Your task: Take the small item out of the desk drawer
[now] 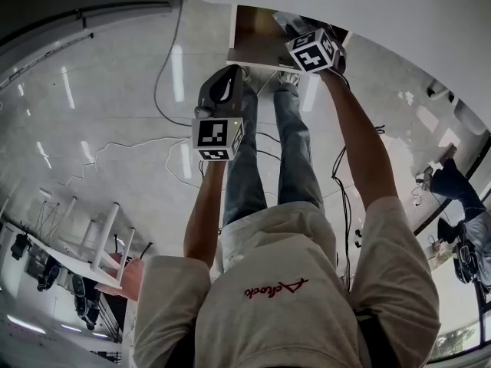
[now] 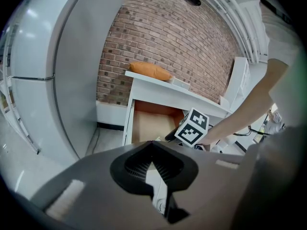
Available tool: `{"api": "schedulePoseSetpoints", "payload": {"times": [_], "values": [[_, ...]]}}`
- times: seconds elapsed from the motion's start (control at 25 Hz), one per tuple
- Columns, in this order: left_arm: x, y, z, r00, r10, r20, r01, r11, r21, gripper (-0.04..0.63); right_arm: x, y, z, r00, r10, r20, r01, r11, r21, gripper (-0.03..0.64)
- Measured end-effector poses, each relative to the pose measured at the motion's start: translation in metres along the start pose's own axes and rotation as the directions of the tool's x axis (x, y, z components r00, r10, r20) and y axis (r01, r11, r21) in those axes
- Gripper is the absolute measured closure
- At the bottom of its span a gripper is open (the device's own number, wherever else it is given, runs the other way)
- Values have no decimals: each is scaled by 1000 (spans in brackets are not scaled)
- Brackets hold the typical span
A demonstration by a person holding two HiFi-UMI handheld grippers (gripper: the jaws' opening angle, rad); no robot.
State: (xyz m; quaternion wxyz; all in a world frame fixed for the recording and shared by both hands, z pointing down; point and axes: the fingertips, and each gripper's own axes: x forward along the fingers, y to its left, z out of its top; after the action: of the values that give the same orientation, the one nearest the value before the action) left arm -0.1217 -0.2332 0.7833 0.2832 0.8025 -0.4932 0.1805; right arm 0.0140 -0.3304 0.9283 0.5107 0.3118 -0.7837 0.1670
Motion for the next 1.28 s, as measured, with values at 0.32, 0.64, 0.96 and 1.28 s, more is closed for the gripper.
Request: {"api": "schedulePoseSetpoints", "payload": {"times": [0.32,0.64,0.96,1.28], "values": [[2,2,-4,1000,0,-10,0,1000,-1,586,17,-20,-2,998,-46,-44,47,999,16,446],[2,11,-1,1000,2,-8,-2,1000,8,586,24,-15,0,998,-51,-44,51,999,-10,539],[2,0,-1,1000,-9,-4,9,1000,12,586,15,-11,-4,997,-65,-30,63,997,-41,600],[1,-12,9,1000,-23,10,22,1000,20,586,-15,-5,9,994,-95,53,99,992,-75,603]]}}
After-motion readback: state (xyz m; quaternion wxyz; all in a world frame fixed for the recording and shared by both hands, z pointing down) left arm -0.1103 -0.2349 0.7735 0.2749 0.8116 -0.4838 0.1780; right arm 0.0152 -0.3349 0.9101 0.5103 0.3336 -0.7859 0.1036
